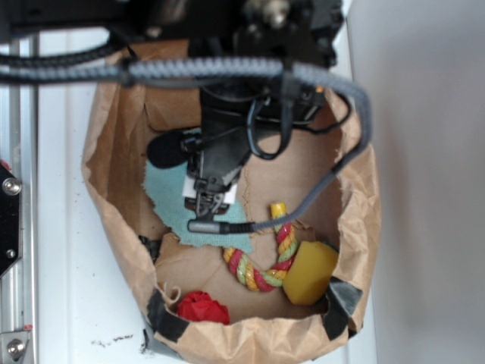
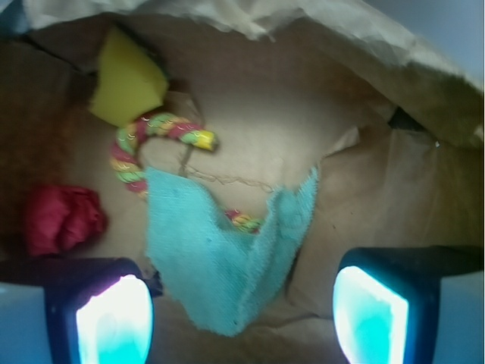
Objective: Grab the green ball.
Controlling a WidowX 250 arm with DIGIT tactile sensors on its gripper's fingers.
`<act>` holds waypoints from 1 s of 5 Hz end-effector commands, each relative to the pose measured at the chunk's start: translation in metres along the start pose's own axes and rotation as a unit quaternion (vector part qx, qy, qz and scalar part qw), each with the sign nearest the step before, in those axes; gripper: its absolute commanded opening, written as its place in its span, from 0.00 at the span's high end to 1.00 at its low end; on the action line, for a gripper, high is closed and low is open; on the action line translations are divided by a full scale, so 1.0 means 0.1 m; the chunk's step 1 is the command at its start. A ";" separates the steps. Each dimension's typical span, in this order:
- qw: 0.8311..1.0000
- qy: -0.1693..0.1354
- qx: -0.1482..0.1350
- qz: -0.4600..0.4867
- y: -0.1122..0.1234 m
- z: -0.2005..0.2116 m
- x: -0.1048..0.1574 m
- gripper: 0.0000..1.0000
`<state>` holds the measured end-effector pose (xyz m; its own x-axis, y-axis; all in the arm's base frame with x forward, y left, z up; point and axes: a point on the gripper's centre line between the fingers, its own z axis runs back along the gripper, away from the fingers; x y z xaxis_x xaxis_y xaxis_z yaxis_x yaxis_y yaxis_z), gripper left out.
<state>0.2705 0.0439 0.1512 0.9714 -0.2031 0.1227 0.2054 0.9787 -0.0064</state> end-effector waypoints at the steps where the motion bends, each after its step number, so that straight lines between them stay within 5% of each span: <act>1: 0.999 -0.049 -0.001 0.021 -0.16 -0.05 0.00 0.00; 5: 0.999 -0.037 -0.007 0.036 -0.32 -0.22 -0.03 0.00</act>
<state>0.2606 0.0181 0.1200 0.9803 -0.1119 0.1626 0.1204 0.9918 -0.0434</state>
